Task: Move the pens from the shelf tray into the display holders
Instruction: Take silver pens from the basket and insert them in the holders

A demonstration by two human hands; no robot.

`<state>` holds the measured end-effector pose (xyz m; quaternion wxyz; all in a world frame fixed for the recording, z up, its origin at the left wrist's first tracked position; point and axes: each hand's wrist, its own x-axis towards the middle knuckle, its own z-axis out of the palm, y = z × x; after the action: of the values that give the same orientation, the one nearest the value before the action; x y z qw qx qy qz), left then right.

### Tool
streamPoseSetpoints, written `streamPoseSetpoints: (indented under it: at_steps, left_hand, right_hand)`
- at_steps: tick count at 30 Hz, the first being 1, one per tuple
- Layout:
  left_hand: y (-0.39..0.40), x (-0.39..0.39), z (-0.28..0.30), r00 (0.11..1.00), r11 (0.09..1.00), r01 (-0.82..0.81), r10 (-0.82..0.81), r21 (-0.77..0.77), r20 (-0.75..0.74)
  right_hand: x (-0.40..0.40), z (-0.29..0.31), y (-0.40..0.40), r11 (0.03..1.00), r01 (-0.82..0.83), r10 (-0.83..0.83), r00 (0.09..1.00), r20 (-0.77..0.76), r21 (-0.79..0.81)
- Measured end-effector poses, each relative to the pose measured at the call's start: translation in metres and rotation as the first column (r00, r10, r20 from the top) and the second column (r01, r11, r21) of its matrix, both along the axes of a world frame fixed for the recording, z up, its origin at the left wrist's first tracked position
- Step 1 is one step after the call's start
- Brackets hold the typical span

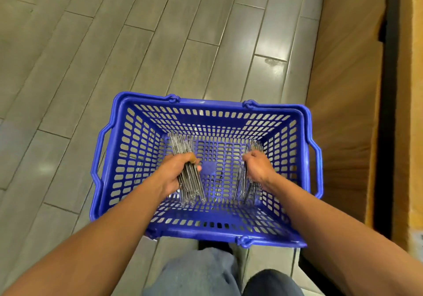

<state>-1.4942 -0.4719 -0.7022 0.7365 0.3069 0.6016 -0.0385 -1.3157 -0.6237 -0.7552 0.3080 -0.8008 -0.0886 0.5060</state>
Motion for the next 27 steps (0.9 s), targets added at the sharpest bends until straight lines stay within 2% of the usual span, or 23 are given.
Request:
streamPoseSetpoints:
  at_steps: [3,10,18,24,27]
  left_hand:
    - [-0.004,-0.001,0.057,1.000,1.000,0.026,-0.026,-0.013,0.013]
    - [-0.016,0.009,0.216,0.995,0.996,0.084,-0.083,0.027,-0.048]
    - [-0.053,0.031,0.419,0.986,0.986,0.161,-0.163,0.037,0.039]
    - [-0.109,0.057,0.526,0.951,0.950,0.297,-0.304,0.097,0.060]
    - [-0.150,0.072,0.568,0.931,0.935,0.341,-0.350,0.097,0.101]
  right_hand:
    - [-0.005,0.061,-0.014,1.000,-0.015,0.015,0.999,-0.045,0.008]
    - [-0.004,0.247,-0.029,0.992,0.107,-0.102,0.992,-0.075,0.073]
    - [0.004,0.457,-0.065,0.954,0.220,-0.204,0.974,-0.096,0.204]
    - [0.012,0.571,-0.144,0.885,0.331,-0.307,0.943,-0.125,0.326]
    - [0.024,0.613,-0.202,0.852,0.394,-0.393,0.916,-0.075,0.344]
